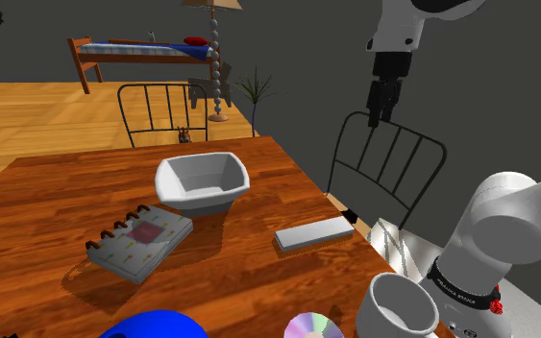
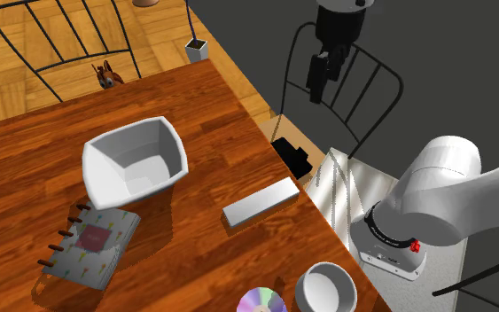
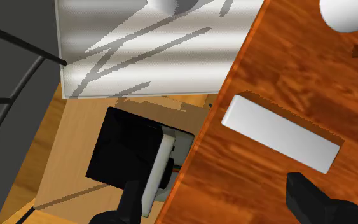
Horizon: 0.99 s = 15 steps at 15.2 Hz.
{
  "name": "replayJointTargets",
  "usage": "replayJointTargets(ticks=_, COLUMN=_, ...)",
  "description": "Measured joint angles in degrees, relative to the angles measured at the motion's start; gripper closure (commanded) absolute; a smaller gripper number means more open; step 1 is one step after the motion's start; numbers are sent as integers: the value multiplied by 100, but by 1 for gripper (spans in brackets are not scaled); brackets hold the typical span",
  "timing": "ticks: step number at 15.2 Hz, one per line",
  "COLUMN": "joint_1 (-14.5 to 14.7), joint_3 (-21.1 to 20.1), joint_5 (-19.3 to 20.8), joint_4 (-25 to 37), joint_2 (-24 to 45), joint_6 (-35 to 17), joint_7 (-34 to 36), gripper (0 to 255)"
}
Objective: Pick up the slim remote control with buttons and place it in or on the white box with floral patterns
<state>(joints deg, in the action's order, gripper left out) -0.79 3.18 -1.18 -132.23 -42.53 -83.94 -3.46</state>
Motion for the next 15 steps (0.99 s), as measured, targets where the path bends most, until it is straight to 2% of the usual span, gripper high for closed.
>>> replayJointTargets(ticks=2, joint_1=40, joint_3=-13, joint_5=1, joint_4=-69, joint_2=-13, joint_6=-67, joint_7=-61, gripper=0)
replayJointTargets(ticks=5, joint_1=273, joint_3=-121, joint_5=-24, joint_4=-442, joint_2=26, joint_6=-541, joint_7=-357, gripper=0)
replayJointTargets(ticks=15, joint_1=1227, joint_3=-602, joint_5=-163, joint_4=-1723, joint_2=378, joint_6=-2462, joint_7=-1437, gripper=0)
